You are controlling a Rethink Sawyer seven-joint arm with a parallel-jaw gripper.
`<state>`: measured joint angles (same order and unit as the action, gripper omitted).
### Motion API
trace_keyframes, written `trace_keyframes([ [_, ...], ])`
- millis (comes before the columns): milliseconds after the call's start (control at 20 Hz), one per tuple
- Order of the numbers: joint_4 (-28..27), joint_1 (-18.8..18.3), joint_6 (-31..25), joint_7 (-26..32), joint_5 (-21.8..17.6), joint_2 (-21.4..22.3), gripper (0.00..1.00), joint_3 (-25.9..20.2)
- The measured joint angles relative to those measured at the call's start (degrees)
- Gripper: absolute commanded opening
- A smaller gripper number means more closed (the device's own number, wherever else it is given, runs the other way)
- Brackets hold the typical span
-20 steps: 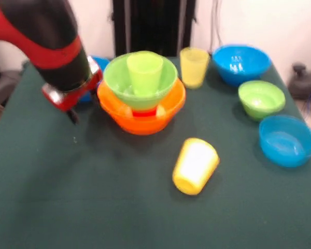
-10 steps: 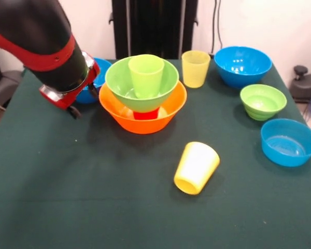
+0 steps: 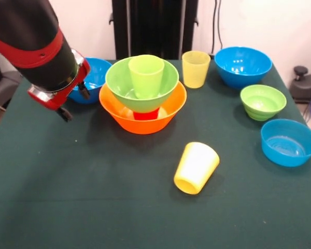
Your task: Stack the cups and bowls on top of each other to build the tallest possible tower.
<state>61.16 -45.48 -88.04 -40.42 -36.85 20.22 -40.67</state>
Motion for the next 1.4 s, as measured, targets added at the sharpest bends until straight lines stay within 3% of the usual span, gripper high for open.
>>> trace_keyframes([
  [850,-0.2,1.41,-0.24,0.33,-0.04,-0.01,1.0,0.07],
  [1400,-0.2,2.03,-4.04,0.33,-0.2,-0.01,1.0,0.07],
])
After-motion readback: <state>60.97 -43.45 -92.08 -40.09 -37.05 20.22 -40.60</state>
